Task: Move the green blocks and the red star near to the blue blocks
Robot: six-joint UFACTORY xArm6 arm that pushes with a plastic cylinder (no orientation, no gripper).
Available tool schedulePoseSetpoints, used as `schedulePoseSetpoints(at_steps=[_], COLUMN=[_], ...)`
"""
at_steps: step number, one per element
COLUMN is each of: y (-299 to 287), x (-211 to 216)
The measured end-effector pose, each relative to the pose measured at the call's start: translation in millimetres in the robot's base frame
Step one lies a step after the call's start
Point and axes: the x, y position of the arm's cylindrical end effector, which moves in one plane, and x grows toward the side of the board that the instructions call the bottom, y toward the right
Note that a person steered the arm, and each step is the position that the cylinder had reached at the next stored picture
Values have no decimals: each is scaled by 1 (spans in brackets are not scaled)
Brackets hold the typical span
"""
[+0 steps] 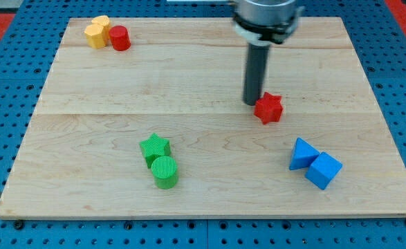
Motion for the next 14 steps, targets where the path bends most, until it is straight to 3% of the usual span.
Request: schedulePoseSetpoints(at_steps=[3,4,5,6,7,9,10,11,12,13,14], y=[26,-41,-161,-226,-224,-65,-83,-183,-242,-185,-114], x=[53,6,6,57,101,101,101,100,112,166,164])
